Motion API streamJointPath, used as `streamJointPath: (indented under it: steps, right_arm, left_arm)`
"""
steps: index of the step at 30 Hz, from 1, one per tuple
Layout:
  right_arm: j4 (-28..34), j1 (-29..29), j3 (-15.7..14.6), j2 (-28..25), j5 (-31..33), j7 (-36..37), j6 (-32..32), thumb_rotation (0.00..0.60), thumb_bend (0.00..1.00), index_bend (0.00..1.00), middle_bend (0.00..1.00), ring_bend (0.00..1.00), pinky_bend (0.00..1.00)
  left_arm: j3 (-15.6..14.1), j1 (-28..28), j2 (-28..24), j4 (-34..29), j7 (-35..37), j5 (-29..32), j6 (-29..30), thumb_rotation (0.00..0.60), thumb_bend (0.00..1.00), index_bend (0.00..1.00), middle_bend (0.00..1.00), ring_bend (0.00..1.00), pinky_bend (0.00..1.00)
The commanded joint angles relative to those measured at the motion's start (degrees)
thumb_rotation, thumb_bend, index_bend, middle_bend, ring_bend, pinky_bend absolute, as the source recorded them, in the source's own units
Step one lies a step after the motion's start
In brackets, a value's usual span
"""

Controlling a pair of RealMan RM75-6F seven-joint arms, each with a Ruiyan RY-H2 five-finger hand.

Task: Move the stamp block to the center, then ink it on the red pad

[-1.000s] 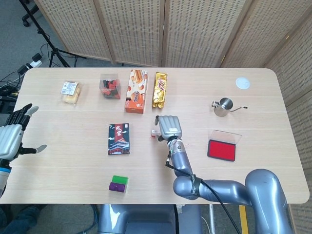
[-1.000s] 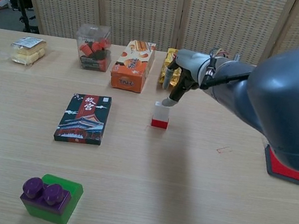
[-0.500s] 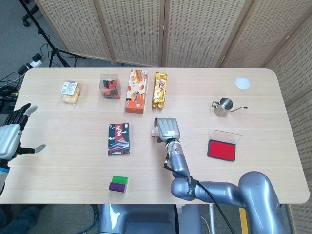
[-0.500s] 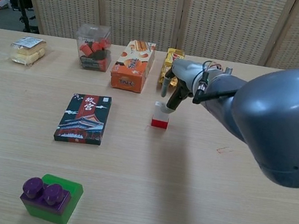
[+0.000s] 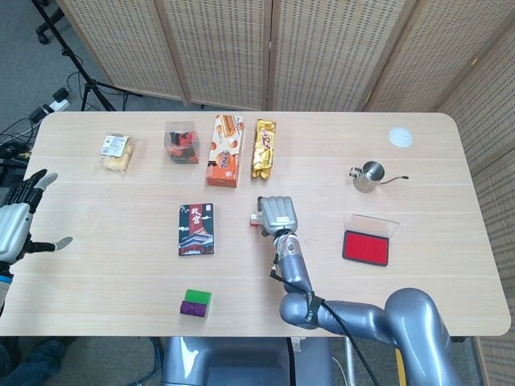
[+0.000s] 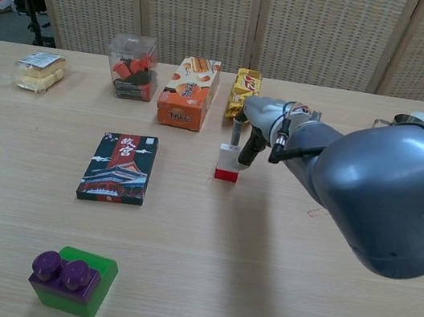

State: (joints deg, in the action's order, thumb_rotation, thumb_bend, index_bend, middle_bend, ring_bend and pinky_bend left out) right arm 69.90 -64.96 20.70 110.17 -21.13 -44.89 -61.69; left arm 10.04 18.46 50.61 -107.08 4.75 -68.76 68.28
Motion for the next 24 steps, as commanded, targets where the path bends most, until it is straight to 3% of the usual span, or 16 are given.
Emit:
streamJointPath:
  steps: [1, 24]
  right_arm:
    - [-0.2, 0.12, 0.38, 0.21, -0.18, -0.05, 0.23, 0.6, 0.35, 0.42, 0.94, 1.0, 1.0]
    - [-1.62, 0.89, 2.45, 1.46, -0.59, -1.81, 0.92, 0.6, 0.41, 0.48, 0.94, 1.0, 1.0]
  left_arm:
    - [0.0, 0.05, -0.01, 0.03, 0.04, 0.01, -0.1, 0.6, 0.0, 0.0, 0.0, 0.0, 0.0]
    - [-0.11, 0.15, -0.19, -0.04, 0.23, 0.09, -0.53, 0.6, 0.0, 0.0, 0.0, 0.0, 0.0]
